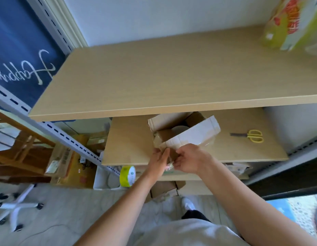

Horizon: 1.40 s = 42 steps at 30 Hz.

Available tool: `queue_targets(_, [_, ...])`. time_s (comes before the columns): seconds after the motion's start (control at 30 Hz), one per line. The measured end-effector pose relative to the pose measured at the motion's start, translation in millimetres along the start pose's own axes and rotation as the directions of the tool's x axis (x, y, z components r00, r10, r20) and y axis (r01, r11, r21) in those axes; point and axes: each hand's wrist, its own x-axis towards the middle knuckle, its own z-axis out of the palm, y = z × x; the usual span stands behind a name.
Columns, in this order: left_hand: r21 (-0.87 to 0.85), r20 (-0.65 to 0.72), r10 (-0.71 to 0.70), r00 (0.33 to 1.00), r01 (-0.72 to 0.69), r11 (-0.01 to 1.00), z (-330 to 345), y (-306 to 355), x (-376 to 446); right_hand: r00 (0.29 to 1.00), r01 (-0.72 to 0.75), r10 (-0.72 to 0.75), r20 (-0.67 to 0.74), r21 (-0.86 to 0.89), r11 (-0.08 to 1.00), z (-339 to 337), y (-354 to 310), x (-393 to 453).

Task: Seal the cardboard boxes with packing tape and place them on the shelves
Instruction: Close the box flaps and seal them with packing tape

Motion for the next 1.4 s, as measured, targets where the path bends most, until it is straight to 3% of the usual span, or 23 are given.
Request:
queue_targets(0.13, [-0.051, 0.031, -0.082, 0.996, 0.083, 0.995, -2.2, 3.4, 9.4, 0.998, -0.049, 0.052, 0.021, -0.101, 0.994, 3.2, 9.9, 7.5])
queue_targets(0.23, [-0.067, 0.075, -0.124, 0.989, 0.129, 0.989, -6.2, 0.1, 14.1, 0.999, 0.006, 0.000, 0.036, -0.165, 0.986, -6.4, 20.7, 24.3])
queue_targets(0.33, [-0.062, 0.115, -0.150, 0.982, 0.158, 0.985, -8.5, -1.8, 17.1, 0.992, -0.078, 0.084, 0.091, -0.066, 0.995, -5.7, 22.1, 12.1])
queue_targets(0.47, [-0.059, 0.125, -0.114, 0.986, 0.122, 0.991, -8.9, -12.1, 23.0, 0.999, 0.040, -0.040, 0.009, 0.068, 0.997, -2.3, 20.7, 15.3])
queue_targets(0.73, [-0.031, 0.217, -0.163, 0.962, 0.174, 0.984, -20.1, -3.7, 21.6, 0.992, 0.032, -0.056, 0.113, 0.199, 0.979, 5.1, 15.9, 13.1])
queue_targets(0.8, [-0.047, 0.293, -0.126, 0.948, 0.146, 0.988, -22.4, -3.1, 21.6, 0.991, 0.025, -0.059, 0.123, 0.259, 0.966, 8.7, 17.8, 18.4])
queue_targets(0.9, [0.086, 0.345, -0.032, 0.938, 0.003, 0.996, -22.2, -7.9, 21.2, 0.991, 0.024, -0.060, 0.121, 0.281, 0.959, 12.6, 22.5, 24.4])
queue_targets(1.0, [0.160, 0.327, -0.045, 0.944, -0.009, 0.987, -23.1, -10.2, 17.1, 0.994, 0.042, -0.058, 0.091, 0.171, 0.984, 10.9, 27.4, 22.8])
queue_targets(1.1, [0.166, 0.358, -0.010, 0.934, -0.053, 0.985, -23.0, -13.0, 15.8, 0.999, 0.042, -0.035, 0.031, -0.249, 0.968, -1.7, 25.5, 22.4])
queue_targets(1.17, [0.188, 0.353, 0.030, 0.935, -0.102, 0.977, -23.2, -12.0, 15.4, 0.998, 0.001, 0.022, 0.053, -0.405, 0.914, -6.8, 21.8, 18.1])
queue_targets(1.3, [0.151, 0.324, 0.038, 0.945, -0.091, 0.984, -22.4, -7.7, 15.3, 0.997, 0.082, -0.078, 0.027, -0.434, 0.897, -2.9, 26.0, 17.6])
queue_targets(1.4, [0.122, 0.376, 0.014, 0.927, -0.064, 0.990, -25.8, -2.7, 15.8, 0.991, 0.130, -0.133, 0.026, -0.458, 0.879, -1.7, 32.6, 19.8])
